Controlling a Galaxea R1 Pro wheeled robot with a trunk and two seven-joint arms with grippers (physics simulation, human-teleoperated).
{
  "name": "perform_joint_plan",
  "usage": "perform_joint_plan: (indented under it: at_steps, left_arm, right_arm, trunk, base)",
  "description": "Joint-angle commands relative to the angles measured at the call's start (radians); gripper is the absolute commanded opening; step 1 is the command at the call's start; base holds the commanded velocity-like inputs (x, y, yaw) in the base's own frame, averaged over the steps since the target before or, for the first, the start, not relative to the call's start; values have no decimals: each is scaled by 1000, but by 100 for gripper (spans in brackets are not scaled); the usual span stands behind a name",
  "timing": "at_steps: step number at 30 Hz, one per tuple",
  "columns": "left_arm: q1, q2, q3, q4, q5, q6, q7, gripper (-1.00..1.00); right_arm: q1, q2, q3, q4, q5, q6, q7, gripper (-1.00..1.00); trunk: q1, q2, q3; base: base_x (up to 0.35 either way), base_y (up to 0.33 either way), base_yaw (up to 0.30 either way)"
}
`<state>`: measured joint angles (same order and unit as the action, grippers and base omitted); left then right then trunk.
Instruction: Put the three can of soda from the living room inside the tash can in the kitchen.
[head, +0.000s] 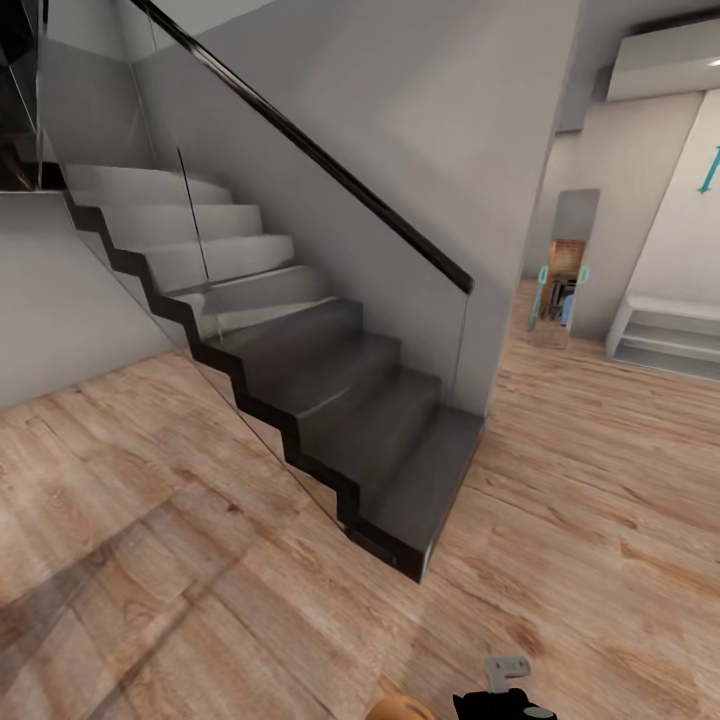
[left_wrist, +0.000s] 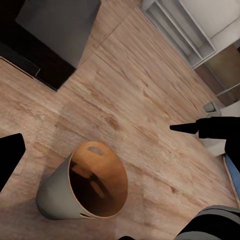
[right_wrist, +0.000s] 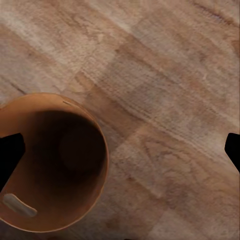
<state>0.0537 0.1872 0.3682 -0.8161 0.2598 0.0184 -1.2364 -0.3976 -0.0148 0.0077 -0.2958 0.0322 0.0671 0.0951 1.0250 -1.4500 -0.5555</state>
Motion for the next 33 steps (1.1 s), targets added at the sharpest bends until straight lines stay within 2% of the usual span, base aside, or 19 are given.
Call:
perform_joint_plan:
  at_steps: [1, 23, 33]
  left_arm:
    - [0, 0, 0, 0, 0, 0, 0, 100]
    - [0, 4, 0, -4, 0, 1, -3, 100]
    - [0, 5, 0, -3, 1, 0, -3, 100]
  right_arm:
    - [0, 0, 0, 0, 0, 0, 0, 100]
    - [0, 0, 0, 3, 0, 0, 2, 100]
    - [0, 0, 0, 3, 0, 0, 2, 100]
  trunk:
    - [0, 0, 0]
    - [0, 0, 0]
    - [38, -70, -35]
  base:
    - [20, 21, 0]
    - [1, 1, 0]
    - [0, 0, 0]
